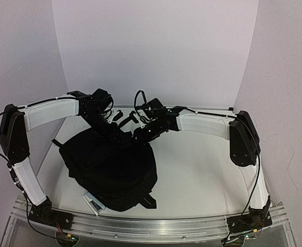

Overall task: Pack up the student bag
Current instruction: Zip the student bag at the center of the board.

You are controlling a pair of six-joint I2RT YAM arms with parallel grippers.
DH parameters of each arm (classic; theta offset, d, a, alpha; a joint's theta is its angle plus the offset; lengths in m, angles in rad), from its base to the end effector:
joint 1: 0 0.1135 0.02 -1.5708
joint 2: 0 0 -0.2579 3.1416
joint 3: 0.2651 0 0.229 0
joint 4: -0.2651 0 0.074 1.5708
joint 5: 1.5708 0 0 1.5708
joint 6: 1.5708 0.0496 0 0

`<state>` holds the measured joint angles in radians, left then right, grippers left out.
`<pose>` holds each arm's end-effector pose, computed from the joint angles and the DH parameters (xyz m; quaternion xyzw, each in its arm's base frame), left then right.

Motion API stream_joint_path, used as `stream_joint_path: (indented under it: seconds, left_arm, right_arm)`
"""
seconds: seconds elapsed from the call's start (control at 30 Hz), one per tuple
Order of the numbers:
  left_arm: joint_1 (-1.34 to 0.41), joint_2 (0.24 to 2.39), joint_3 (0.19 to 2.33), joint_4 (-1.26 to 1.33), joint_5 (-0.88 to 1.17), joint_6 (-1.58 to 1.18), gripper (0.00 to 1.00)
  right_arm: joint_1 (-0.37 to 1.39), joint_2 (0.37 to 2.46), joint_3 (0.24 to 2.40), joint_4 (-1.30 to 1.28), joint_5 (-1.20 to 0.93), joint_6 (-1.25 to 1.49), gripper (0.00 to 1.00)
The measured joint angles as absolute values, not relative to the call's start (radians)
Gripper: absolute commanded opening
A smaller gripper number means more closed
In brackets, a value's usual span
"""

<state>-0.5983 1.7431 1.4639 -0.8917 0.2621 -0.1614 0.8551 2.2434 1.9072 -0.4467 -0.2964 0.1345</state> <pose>0.2742 -0.2025 0.2521 0.2359 0.9430 -0.1920 0.1354 0.3140 0.3832 0.2133 -0.3750 0.8347 0.3003 0.2694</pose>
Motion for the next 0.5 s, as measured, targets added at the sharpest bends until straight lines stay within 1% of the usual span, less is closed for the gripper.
stream_joint_path:
  seconds: [0.23,0.27,0.37,0.5]
  left_arm:
    - [-0.598,1.755,1.464,-0.894,0.198,-0.156,0.64]
    - [-0.598,1.756,1.464,-0.894,0.188,-0.157,0.65]
    - [-0.598,1.756,1.464,-0.893,0.18,-0.154,0.64]
    - [-0.598,1.756,1.464,-0.889,0.18,-0.15,0.56]
  right_arm:
    - [0.855,2.244,1.909,-0.451,-0.284,0.13,0.0]
    - [0.855,2.244,1.909,-0.451,-0.281,0.13,0.0]
    - [0.857,2.244,1.909,-0.45,-0.272,0.134,0.0]
    - [0.857,2.227,1.879,-0.426,-0.249,0.15,0.0]
